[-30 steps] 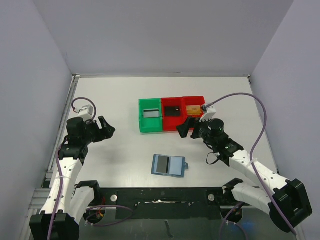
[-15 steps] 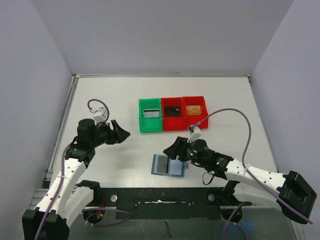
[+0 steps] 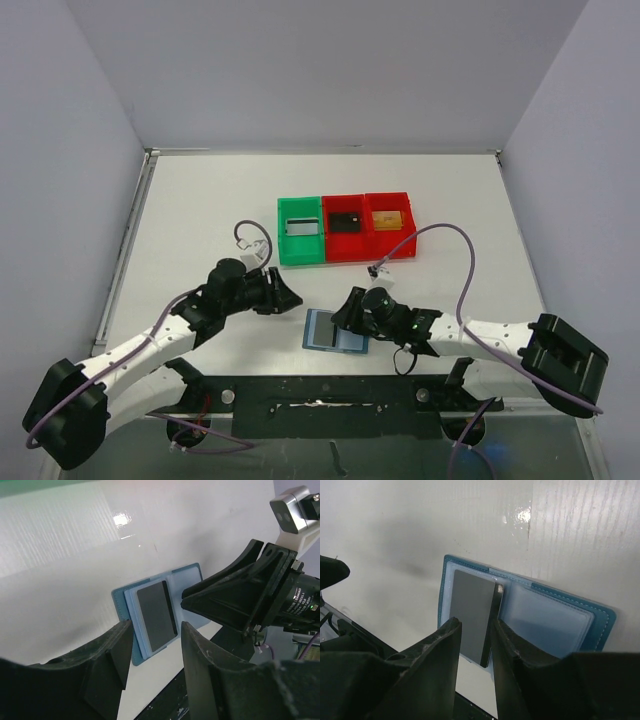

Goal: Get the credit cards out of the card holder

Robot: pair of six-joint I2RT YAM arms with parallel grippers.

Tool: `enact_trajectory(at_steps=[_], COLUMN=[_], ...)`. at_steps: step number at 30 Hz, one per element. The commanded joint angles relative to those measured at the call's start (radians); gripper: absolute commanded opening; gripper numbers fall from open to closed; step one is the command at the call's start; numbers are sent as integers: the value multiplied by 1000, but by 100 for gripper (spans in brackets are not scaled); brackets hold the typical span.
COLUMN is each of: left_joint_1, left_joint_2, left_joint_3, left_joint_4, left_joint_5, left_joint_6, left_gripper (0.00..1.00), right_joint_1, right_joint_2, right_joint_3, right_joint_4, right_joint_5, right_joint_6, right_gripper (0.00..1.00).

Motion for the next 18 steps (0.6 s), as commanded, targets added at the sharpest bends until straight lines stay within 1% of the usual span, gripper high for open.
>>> enact_trajectory(at_steps=[1,7,10,14,18], left_joint_1=[-60,-93,-103,-122,-135], left_joint_2=[60,135,166,213,238], left_joint_3=[-6,-17,-15,-18,-28], left_joint_4=[161,227,248,287,291], left_joint_5=[-54,-54,-54,-40,-55], left_joint_6=[-58,-88,-96,-108,-126], left_gripper=[41,38,37,32,30], right_joint_1=[8,1,-21,-63,-79], right_joint_2=[28,46,58,68,87], right_joint_3=[21,12,-26,-79,-73], right_joint_4=[73,26,64,155,127], right_joint_5=[-28,-9,-39,-105,-105], right_joint_6=[13,32,35,27,12], right_gripper=[31,33,33,33,33])
